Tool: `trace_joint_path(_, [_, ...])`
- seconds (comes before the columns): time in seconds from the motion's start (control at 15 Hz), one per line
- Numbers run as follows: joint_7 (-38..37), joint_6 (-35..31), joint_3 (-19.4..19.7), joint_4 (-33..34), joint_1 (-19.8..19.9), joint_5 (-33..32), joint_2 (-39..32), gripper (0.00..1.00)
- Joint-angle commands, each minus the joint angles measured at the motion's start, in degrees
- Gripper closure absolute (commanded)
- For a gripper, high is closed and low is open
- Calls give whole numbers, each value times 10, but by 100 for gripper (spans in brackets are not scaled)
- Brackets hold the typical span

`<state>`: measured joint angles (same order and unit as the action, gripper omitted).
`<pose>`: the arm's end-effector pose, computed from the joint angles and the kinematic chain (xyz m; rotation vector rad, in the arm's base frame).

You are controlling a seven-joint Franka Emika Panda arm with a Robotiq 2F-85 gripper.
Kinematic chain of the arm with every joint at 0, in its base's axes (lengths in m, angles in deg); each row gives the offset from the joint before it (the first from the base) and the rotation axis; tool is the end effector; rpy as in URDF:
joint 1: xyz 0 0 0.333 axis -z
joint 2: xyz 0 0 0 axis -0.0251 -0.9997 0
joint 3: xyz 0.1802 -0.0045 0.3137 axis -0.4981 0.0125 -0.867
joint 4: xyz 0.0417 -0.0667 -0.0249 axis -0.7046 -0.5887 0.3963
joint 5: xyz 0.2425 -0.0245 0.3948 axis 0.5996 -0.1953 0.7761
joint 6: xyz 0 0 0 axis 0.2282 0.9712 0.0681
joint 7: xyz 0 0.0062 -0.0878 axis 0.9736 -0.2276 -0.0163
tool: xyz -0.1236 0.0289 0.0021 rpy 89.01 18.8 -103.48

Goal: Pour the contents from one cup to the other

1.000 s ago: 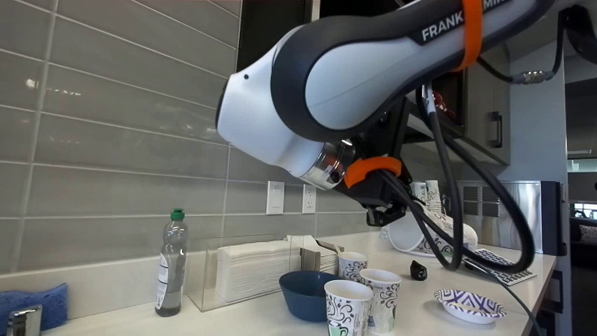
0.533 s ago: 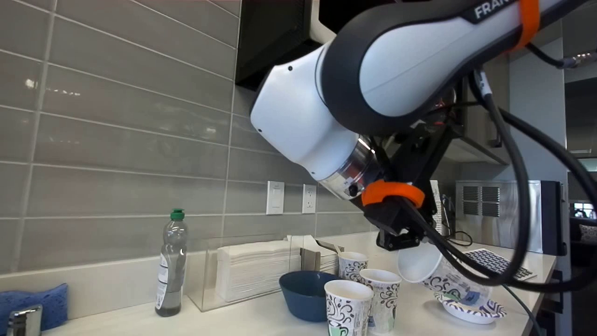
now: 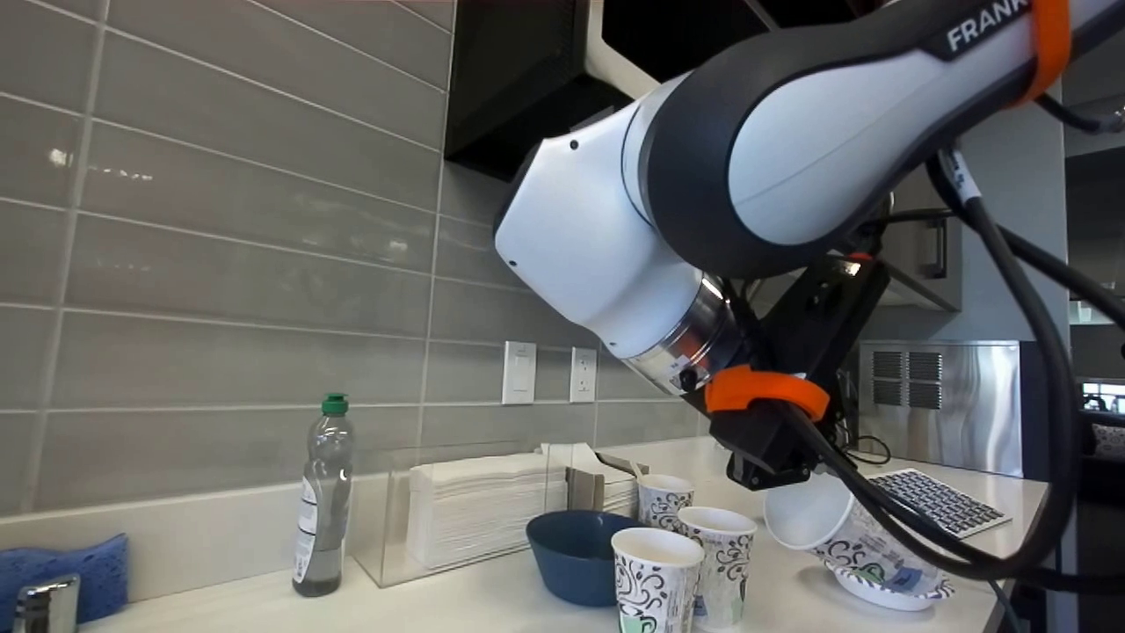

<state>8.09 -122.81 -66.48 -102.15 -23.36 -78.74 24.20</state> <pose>0.4743 0.2371 0.3929 2.0605 -0.4930 -0.0870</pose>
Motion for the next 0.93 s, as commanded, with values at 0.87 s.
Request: trace_joint_path(0.87, [-228,-209,-14,-216,40,136,166,99])
